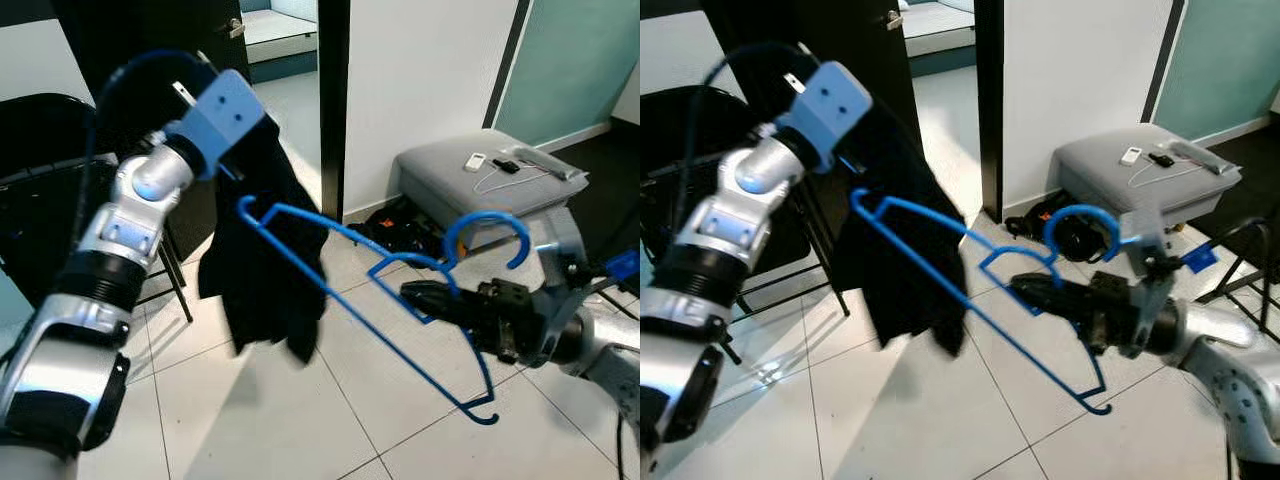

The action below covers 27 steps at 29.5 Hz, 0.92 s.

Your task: Hang hanger

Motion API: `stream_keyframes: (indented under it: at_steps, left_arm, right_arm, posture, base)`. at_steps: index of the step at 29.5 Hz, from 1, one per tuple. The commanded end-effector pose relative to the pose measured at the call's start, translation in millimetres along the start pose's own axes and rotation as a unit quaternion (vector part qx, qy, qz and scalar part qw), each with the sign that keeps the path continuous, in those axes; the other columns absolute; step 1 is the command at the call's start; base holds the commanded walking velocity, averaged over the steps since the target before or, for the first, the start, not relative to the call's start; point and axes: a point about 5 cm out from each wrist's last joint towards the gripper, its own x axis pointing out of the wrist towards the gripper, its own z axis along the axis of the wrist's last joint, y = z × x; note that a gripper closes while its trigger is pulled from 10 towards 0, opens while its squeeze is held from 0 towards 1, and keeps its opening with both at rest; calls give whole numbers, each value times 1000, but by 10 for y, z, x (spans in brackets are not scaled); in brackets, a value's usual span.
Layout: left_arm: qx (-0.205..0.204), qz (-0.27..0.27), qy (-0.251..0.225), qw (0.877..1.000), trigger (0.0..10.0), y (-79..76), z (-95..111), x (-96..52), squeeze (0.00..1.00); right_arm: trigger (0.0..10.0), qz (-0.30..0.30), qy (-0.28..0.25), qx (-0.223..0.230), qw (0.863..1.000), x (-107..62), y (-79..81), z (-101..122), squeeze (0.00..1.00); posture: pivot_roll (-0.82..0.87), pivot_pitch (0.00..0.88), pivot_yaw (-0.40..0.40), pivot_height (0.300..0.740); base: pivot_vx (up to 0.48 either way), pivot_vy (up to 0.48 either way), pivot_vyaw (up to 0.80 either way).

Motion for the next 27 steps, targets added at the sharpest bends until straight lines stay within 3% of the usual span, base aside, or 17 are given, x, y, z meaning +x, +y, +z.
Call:
stream_keyframes:
  at_steps: [1,6,10,14,27]
  left_arm:
    - [-4,7,-15,1000,10000,26,80,-3,0]
    - [-11,1,-15,1000,10000,-26,93,2,0]
    - [-13,-7,-11,1000,10000,-84,93,4,0]
    - [-5,-5,7,1000,10000,-66,60,-21,0]
    - [13,-7,29,999,10000,-67,-7,-47,0]
  right_arm:
    - [10000,23,22,-3,999,123,72,-2,0]
    - [10000,17,45,-7,999,244,80,-56,0]
    - [10000,-40,86,-18,995,388,-28,-144,0]
    - [10000,-78,115,-26,990,344,-95,-155,0]
    - [10000,-115,129,-58,983,161,-123,50,0]
  posture:
    - [-93,0,63,740]
    - [-92,0,63,740]
    - [-88,1,66,740]
    - [-88,1,66,740]
    - [-104,11,81,740]
  base:
    - [0,0,0]
    - [0,0,0]
    - [0,0,0]
    - [0,0,0]
    - [0,0,0]
